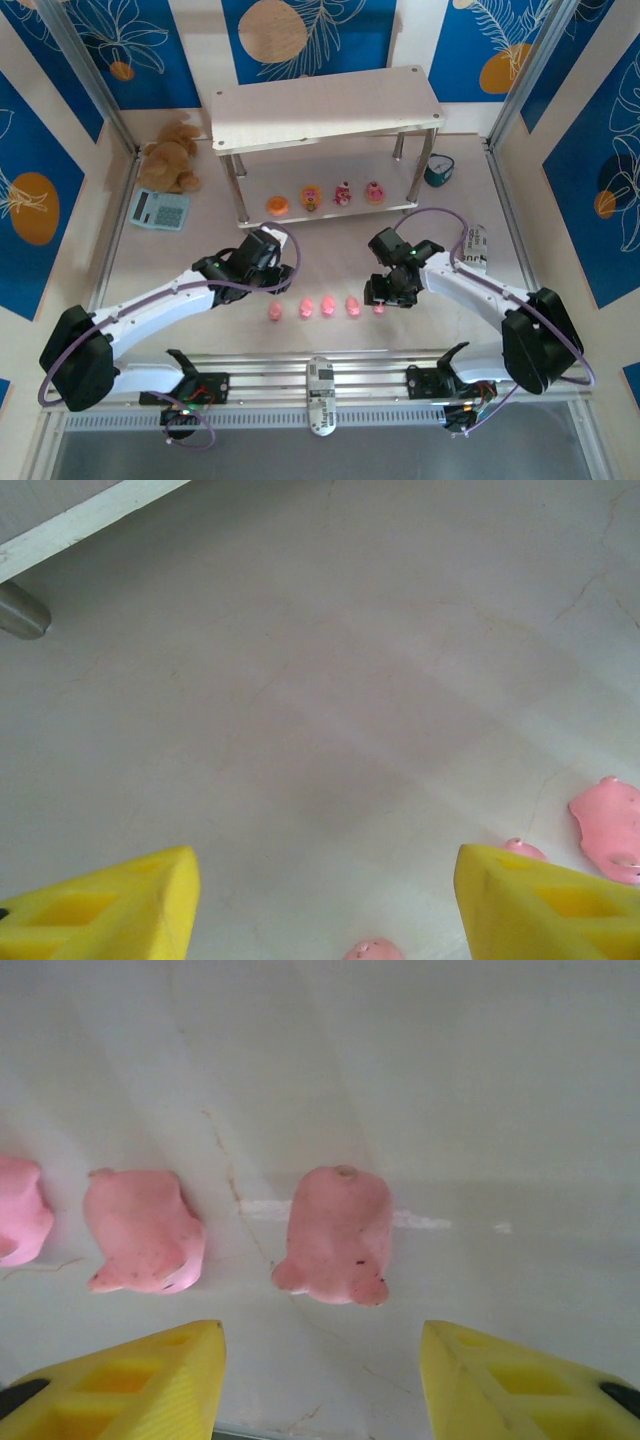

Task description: Place and organize the plastic toys onto the shelf

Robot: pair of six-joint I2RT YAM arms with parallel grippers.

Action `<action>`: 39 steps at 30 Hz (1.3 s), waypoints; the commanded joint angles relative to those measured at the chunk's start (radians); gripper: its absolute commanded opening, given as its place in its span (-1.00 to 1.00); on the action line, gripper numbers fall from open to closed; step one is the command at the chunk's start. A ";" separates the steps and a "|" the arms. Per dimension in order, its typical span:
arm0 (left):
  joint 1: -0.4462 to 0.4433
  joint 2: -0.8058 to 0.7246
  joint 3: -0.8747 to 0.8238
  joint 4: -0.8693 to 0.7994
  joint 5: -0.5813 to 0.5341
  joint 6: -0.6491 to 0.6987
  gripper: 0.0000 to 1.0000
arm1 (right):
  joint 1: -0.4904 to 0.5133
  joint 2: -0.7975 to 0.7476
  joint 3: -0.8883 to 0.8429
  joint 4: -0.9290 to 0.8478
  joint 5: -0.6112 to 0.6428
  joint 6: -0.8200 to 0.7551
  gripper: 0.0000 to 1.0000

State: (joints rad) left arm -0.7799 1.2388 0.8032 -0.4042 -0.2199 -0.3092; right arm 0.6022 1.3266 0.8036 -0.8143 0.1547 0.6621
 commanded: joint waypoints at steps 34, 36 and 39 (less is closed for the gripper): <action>0.054 -0.024 0.048 -0.069 -0.055 0.047 0.42 | -0.023 0.095 0.332 -0.130 0.122 -0.142 -0.48; 0.081 -0.028 0.094 -0.085 -0.025 0.053 0.44 | -0.038 0.105 0.500 -0.155 0.154 -0.208 -0.48; 0.122 -0.033 0.146 -0.091 0.013 0.062 0.44 | -0.064 0.148 0.719 -0.152 0.170 -0.294 -0.48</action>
State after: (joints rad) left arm -0.6914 1.2156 0.8822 -0.4702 -0.2497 -0.2775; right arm 0.5610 1.4631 1.3540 -0.9237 0.2737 0.4870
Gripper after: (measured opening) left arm 0.719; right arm 0.262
